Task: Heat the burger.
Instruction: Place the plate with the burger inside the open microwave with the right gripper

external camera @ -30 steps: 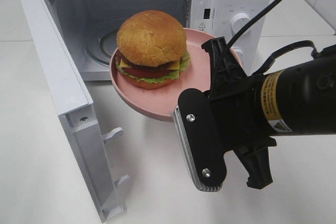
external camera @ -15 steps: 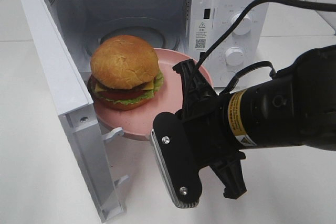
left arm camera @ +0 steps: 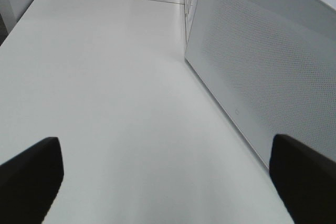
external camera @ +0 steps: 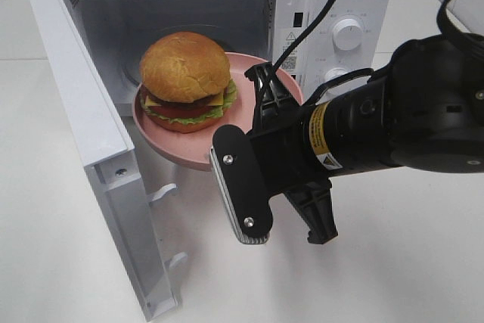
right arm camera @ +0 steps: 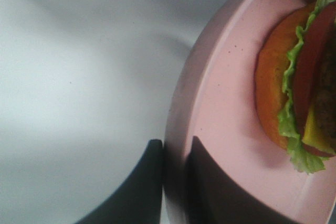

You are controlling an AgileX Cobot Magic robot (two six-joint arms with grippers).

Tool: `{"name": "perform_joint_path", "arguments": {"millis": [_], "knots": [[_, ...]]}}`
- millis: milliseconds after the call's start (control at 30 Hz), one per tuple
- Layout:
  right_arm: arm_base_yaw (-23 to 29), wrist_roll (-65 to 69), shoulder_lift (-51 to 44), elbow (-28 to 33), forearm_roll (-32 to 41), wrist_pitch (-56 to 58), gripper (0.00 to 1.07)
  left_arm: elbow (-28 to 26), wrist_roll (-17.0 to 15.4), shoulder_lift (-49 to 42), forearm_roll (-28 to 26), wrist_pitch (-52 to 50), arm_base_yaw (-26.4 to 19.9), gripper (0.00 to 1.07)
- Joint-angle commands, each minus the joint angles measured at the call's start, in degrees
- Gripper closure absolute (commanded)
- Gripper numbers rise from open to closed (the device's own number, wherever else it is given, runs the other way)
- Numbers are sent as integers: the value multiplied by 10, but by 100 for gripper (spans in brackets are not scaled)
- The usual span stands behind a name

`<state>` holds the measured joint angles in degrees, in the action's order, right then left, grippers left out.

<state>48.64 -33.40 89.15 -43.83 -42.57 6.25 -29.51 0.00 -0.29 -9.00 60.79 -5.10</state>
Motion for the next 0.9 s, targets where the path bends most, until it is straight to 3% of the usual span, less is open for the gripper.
{"name": "perform_joint_path", "arguments": {"millis": [33,233,900], "knots": [[-18,-22,2,-16,-12,-35,104,1,0,-5,1,-1,-1,4],[-42,-38,8,-25,0,-58,104,1,0,-5,1,-1,-1,4],[-42,-57,92,-89,0,-97,104,1,0,-4,1,0,-1,4]]}}
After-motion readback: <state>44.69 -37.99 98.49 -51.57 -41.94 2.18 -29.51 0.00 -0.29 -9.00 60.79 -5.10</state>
